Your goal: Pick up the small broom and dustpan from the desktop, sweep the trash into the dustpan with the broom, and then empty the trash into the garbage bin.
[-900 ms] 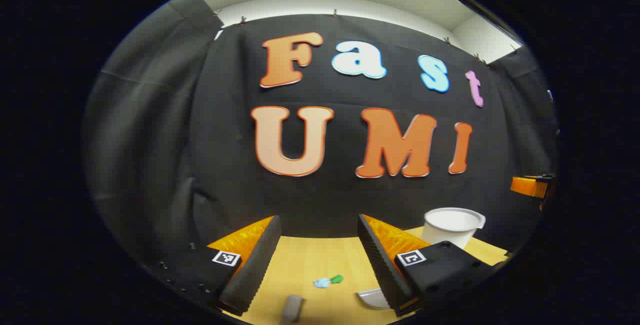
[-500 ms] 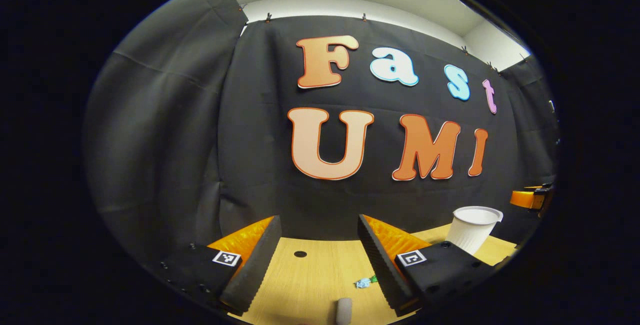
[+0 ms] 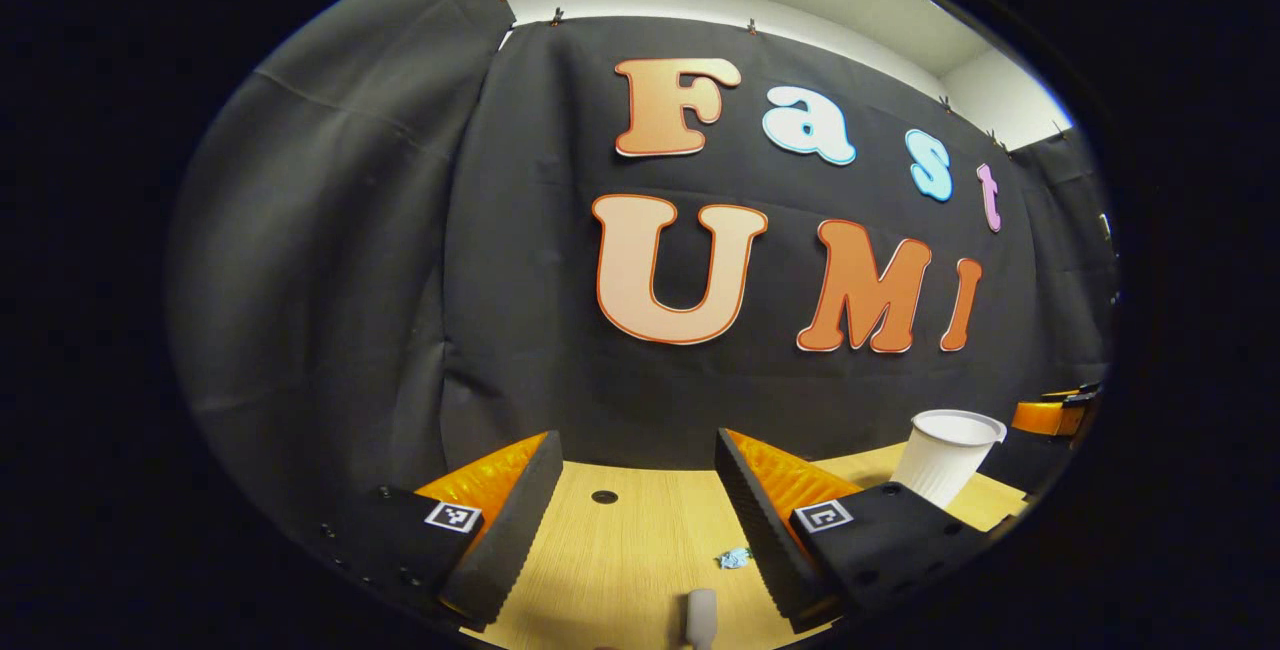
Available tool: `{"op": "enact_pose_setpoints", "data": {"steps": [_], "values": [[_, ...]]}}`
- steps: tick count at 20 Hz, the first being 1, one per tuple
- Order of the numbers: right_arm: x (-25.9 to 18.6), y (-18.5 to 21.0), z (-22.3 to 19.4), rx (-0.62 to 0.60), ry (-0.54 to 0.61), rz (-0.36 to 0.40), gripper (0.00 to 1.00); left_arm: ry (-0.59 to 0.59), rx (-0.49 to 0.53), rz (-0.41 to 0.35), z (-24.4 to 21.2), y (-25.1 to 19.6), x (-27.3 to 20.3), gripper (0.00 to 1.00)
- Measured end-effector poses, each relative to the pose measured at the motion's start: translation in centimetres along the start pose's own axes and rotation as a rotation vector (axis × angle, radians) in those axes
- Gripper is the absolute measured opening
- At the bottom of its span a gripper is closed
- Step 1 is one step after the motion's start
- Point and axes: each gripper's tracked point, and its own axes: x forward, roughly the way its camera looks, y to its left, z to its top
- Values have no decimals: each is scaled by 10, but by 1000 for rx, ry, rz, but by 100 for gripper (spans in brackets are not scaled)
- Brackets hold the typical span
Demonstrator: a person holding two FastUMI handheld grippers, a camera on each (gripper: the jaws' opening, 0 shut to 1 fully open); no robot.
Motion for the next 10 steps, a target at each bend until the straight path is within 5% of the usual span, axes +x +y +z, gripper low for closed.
{"op": "enact_pose_setpoints", "data": {"steps": [10], "values": [[9,-10,-67,-84,303,40,99,8,53,-11,-2,-30,7,98]]}}
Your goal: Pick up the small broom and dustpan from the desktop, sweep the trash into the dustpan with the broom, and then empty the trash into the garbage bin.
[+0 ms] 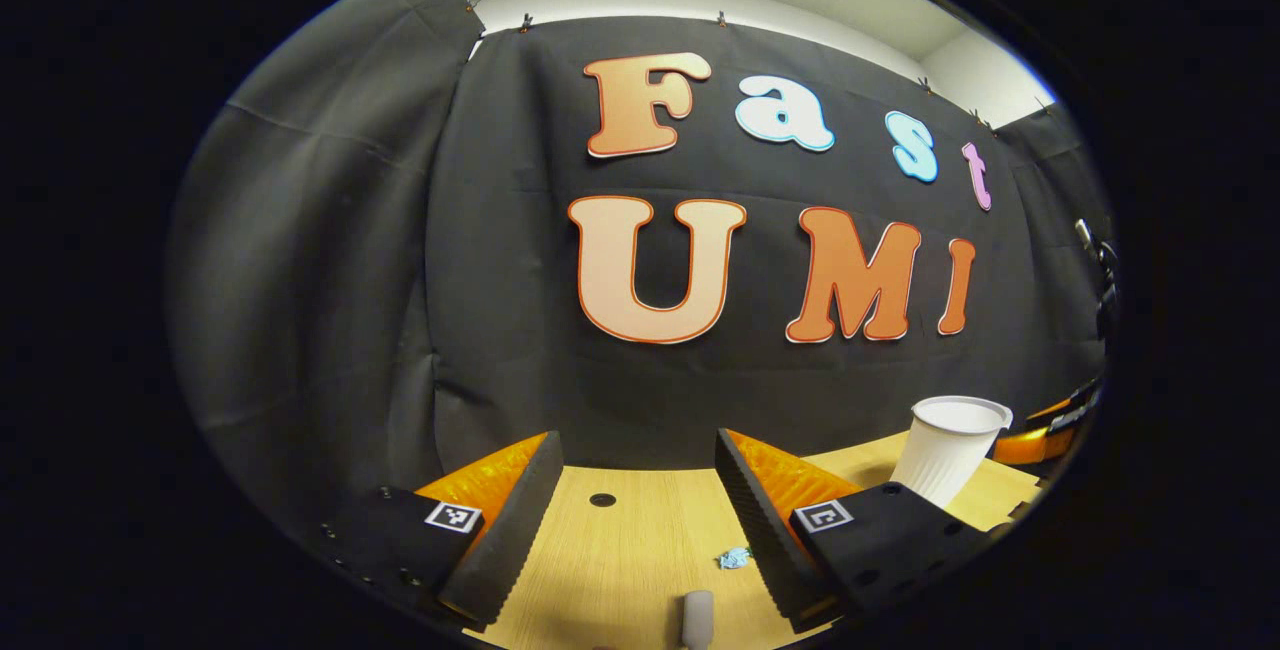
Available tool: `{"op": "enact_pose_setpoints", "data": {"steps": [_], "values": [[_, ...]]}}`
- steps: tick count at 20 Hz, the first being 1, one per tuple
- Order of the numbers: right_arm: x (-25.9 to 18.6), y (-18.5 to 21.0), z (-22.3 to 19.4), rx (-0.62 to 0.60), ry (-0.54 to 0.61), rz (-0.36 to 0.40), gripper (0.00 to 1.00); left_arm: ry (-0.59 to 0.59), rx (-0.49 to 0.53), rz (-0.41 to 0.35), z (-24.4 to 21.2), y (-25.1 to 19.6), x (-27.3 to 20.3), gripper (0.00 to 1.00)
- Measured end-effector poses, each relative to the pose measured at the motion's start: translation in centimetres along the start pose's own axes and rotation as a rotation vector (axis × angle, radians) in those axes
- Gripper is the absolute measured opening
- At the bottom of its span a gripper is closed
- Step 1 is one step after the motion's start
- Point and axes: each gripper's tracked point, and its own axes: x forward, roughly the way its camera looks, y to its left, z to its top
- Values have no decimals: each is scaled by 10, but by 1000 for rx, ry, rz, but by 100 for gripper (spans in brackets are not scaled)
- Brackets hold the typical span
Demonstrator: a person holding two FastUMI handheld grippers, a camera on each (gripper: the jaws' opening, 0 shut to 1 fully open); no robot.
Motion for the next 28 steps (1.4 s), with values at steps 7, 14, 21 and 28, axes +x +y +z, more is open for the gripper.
{"op": "enact_pose_setpoints", "data": {"steps": [7,14,21,28], "values": [[24,-7,-84,-109,301,23,99,53,3,10,-27,0,0,98],[49,-18,-177,-159,610,28,99,62,1,42,-38,13,0,98],[75,-22,-242,-167,806,18,100,87,13,72,-47,27,0,98],[91,-18,-274,-141,943,23,100,113,25,78,-58,27,2,98]]}}
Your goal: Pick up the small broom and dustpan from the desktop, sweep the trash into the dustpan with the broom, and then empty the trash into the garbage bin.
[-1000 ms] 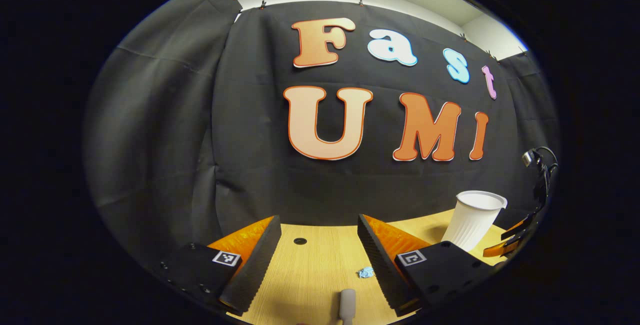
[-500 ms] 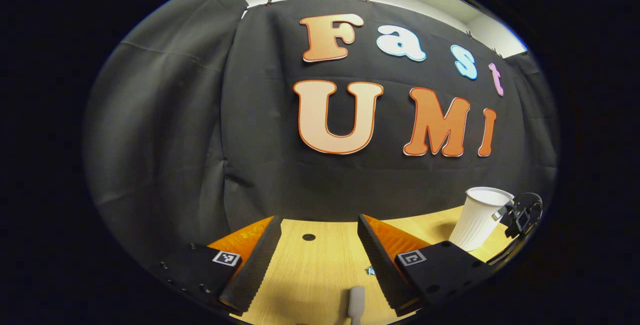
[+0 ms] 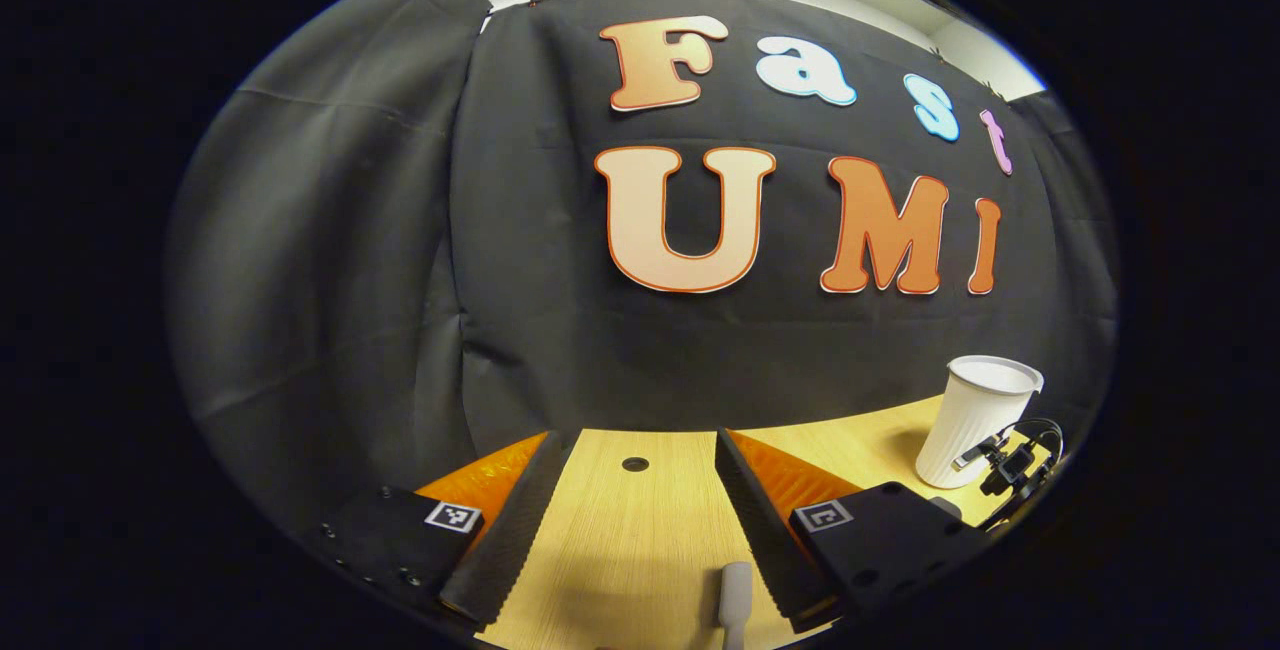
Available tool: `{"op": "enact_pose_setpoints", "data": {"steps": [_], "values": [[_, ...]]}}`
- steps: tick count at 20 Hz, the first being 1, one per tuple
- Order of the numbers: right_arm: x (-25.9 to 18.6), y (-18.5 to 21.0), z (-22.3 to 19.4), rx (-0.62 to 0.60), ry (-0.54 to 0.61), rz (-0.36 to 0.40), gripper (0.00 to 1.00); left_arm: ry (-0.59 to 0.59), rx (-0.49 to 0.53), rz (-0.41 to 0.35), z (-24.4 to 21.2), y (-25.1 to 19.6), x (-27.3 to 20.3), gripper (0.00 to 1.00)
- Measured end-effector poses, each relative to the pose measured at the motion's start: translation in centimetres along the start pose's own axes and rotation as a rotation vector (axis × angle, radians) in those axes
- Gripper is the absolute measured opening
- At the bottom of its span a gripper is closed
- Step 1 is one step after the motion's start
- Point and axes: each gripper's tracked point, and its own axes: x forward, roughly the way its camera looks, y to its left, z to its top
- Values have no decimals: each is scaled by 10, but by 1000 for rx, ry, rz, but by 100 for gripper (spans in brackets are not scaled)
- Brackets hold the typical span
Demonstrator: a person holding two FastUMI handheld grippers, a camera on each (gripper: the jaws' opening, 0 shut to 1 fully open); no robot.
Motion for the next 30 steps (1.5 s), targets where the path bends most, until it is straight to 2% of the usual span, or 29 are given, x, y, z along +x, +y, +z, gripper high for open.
{"op": "enact_pose_setpoints", "data": {"steps": [1,3,4,7,8,9,10,11,16,23,25,30], "values": [[2,0,2,-3,7,-3,100,4,-3,-1,0,-2,1,98],[6,3,1,10,25,9,92,19,-4,1,-6,-3,5,98],[8,4,2,20,34,12,82,24,-6,1,-7,-3,5,98],[14,2,3,10,39,-3,63,42,-9,7,-13,-2,6,98],[15,3,2,20,46,2,50,48,-7,10,-17,-3,8,98],[13,5,3,28,52,6,42,53,-4,10,-19,-5,8,98],[15,5,2,32,55,10,30,66,4,9,-26,-7,9,99],[15,5,2,35,57,9,34,83,13,6,-31,-9,9,98],[15,4,2,18,52,12,30,226,37,-46,-81,-29,9,98],[15,4,2,7,57,18,30,547,87,-200,-179,-77,2,99],[15,3,2,4,58,15,30,643,106,-226,-215,-81,-4,98],[15,4,1,-7,59,20,30,836,123,-270,-269,-97,-9,99]]}}
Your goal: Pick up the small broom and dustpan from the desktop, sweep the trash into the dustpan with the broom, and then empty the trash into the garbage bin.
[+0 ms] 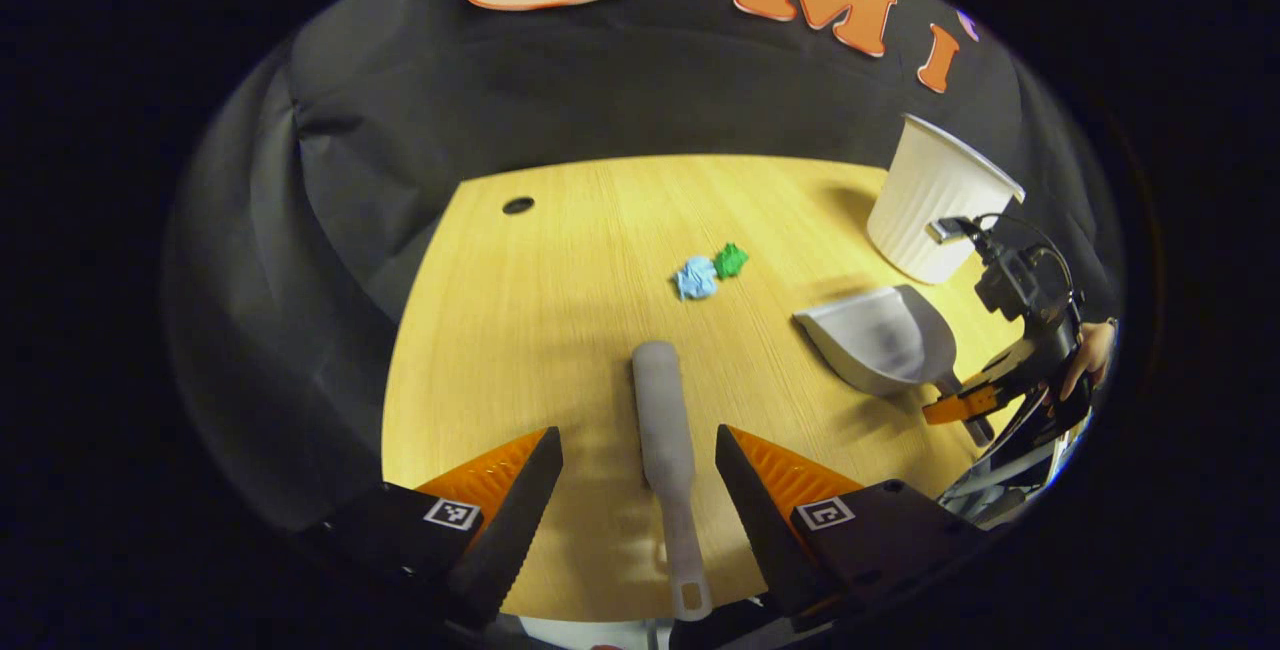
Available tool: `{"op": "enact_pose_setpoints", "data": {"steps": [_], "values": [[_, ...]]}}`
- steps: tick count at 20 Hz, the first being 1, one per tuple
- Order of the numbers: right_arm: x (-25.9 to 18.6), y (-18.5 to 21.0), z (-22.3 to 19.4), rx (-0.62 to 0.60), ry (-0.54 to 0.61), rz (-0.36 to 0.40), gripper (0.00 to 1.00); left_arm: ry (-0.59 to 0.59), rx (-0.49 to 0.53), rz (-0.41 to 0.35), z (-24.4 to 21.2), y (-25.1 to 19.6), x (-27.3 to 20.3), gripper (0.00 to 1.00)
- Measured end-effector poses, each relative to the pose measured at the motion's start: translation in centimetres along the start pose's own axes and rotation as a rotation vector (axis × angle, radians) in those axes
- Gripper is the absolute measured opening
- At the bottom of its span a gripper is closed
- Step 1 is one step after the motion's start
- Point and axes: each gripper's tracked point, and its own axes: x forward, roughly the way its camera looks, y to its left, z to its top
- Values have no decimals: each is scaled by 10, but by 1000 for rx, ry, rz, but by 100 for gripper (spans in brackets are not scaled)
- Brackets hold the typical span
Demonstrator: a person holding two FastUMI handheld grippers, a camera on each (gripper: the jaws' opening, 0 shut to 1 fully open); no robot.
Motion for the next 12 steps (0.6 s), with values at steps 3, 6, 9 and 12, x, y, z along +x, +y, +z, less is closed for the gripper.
{"op": "enact_pose_setpoints", "data": {"steps": [3,6,9,12], "values": [[0,-1,0,-16,3,3,30,110,5,-24,-24,-5,14,99],[1,-2,-1,-38,6,7,30,202,39,-28,-46,-6,23,99],[0,-3,-3,-48,13,12,30,261,71,-25,-59,-7,29,99],[0,-3,-3,-58,13,19,30,314,67,-26,-70,-6,34,99]]}}
